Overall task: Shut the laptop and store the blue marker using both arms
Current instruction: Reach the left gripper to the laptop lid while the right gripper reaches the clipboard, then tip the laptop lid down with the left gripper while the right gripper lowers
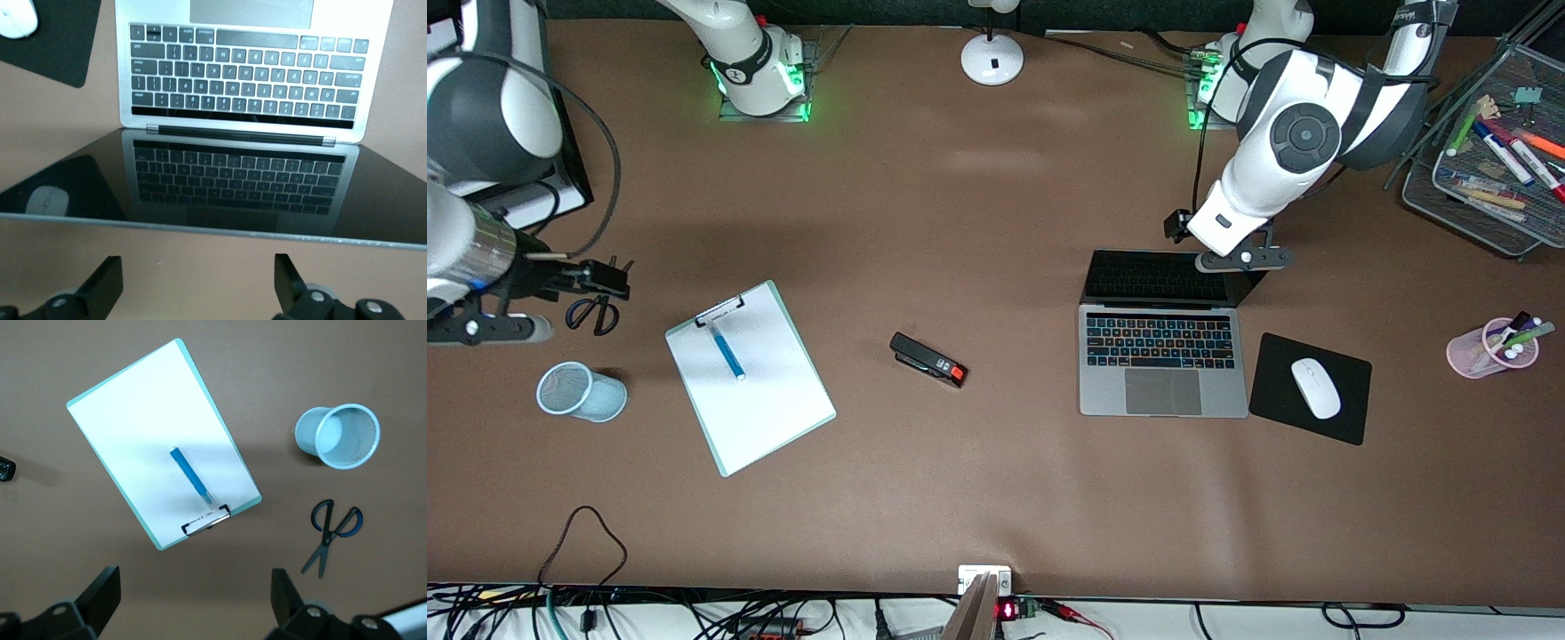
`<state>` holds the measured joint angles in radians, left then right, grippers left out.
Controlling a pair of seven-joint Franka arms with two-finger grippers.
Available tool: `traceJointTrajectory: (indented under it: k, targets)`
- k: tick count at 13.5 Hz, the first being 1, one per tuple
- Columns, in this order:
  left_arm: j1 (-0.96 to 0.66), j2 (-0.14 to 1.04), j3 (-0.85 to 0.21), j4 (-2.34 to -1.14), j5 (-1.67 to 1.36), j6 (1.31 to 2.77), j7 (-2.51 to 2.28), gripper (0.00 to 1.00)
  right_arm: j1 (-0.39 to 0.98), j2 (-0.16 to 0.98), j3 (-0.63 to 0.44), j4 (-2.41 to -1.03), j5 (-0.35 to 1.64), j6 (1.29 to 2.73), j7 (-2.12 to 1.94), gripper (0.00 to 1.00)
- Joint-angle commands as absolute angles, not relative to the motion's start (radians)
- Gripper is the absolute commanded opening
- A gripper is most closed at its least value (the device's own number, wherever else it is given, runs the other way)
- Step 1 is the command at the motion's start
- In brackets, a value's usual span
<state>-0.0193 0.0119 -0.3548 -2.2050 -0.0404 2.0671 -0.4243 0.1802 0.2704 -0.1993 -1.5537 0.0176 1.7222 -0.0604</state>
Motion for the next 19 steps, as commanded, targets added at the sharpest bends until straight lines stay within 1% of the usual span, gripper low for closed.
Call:
traceJointTrajectory:
  k: [1, 5, 7, 11, 15, 18, 19]
  targets:
    - [-0.008, 0.024, -0.365, -2.22, -0.034, 2.135, -0.433, 1.0, 0.172, 0.328, -0.201, -1.542, 0.041, 1.767, -0.113, 1.0]
    - [0.018, 0.044, -0.364, -2.207, -0.035, 2.224, -0.431, 1.0, 0.173, 0.416, -0.201, -1.542, 0.094, 1.842, -0.191, 1.0]
    - [0.025, 0.064, -0.364, -2.206, -0.035, 2.291, -0.431, 1.0, 0.173, 0.457, -0.201, -1.542, 0.097, 1.888, -0.334, 1.0]
    - [0.026, 0.104, -0.362, -2.204, -0.035, 2.402, -0.433, 1.0, 0.176, 0.514, -0.199, -1.542, 0.098, 1.924, -0.425, 1.0]
    - [0.032, 0.173, -0.361, -2.198, -0.035, 2.512, -0.433, 1.0, 0.178, 0.577, -0.198, -1.542, 0.1, 1.994, -0.532, 1.0]
    - [0.032, 0.251, -0.362, -2.126, -0.035, 2.54, -0.434, 1.0, 0.184, 0.603, -0.198, -1.543, 0.098, 2.019, -0.554, 1.0]
    - [0.032, 0.268, -0.362, -2.123, -0.035, 2.571, -0.434, 1.0, 0.19, 0.612, -0.198, -1.543, 0.1, 2.032, -0.554, 1.0]
